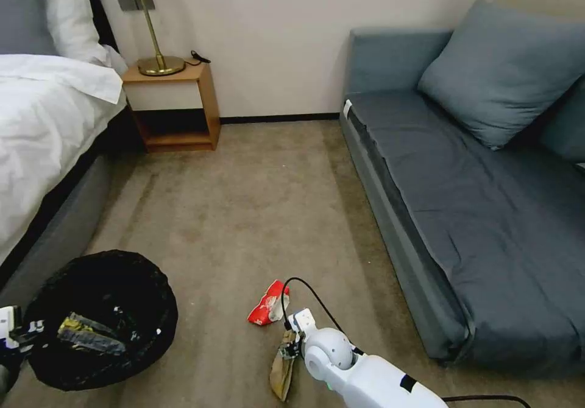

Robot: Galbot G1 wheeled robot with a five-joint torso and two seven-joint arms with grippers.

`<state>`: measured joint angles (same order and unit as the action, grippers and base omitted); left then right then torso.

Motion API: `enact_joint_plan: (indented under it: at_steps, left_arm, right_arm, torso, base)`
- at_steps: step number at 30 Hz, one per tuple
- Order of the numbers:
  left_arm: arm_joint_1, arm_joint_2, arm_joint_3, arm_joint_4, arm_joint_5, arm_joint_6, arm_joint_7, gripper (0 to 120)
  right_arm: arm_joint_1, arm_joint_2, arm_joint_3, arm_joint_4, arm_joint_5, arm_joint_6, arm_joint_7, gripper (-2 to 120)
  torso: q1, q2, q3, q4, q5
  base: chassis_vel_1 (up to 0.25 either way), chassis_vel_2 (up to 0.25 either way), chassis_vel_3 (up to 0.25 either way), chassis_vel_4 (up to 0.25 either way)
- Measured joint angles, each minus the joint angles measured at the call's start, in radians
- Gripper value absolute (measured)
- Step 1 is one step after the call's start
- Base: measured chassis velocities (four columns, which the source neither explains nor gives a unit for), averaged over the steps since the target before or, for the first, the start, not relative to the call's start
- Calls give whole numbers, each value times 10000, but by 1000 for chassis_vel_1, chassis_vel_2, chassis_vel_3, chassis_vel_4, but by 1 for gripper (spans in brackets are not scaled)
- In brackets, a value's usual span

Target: Pick up the trash bin, then pick up the garbage on the floor and place it into the trash bin.

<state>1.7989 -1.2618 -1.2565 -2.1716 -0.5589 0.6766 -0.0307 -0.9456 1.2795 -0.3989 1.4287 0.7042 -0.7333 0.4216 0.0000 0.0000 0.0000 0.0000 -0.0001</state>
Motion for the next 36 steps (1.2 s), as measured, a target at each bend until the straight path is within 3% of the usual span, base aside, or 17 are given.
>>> enact_joint_plan:
  at_steps: [17, 28, 30, 32, 36]
  left_arm:
    - [194, -76, -152, -195, -116, -12, -64, 3]
    - [166, -134, -103, -235, -121, -29, -57, 3]
    - [142, -163, -54, -239, -117, -30, -57, 3]
    - [140, -169, -44, -240, -114, -30, -57, 3]
    - [138, -212, 12, -271, -96, -30, -57, 3]
  right_arm:
    - [-296, -43, 323, 396, -247, 26, -127, 1]
    - [-720, -933, 1260, 3384, 135, 379, -65, 0]
    - [-653, -1044, 1402, 4428, 257, 1040, -73, 0]
    - [-604, -1045, 1403, 4626, 285, 1256, -65, 0]
    - [28, -805, 1058, 5592, 746, 3072, -435, 0]
  torso:
    - [0, 0, 0, 0, 1]
    - [0, 0, 0, 0, 1]
    - [0, 0, 0, 0, 1]
    - [0, 0, 0, -1, 2]
    - [0, 0, 0, -1, 1]
  base:
    - [0, 0, 0, 0]
    - [0, 0, 0, 0]
    - [0, 0, 0, 0]
    - [0, 0, 0, 0]
    - [0, 0, 0, 0]
